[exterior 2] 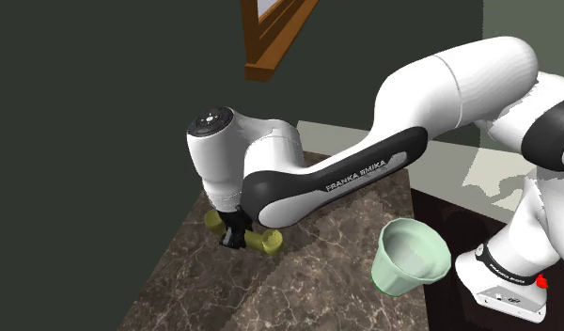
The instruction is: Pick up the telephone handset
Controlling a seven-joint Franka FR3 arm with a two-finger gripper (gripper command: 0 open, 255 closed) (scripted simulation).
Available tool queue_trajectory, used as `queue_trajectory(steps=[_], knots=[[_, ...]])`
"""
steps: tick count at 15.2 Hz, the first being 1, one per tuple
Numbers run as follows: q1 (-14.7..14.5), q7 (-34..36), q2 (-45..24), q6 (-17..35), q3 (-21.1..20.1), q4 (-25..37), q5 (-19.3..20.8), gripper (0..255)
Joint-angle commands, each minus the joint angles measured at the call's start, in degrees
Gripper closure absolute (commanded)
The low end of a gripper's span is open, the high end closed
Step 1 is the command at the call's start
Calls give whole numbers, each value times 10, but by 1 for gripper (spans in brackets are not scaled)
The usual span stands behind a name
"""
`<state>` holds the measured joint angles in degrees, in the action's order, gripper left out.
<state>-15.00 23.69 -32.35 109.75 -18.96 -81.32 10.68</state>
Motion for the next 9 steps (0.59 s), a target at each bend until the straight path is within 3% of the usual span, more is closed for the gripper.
queue_trajectory(steps=[1, 9], knots=[[0, -1, 4, -12, -1, 8, -2, 255], [-3, -5, 15, -68, -4, 53, -6, 255]])
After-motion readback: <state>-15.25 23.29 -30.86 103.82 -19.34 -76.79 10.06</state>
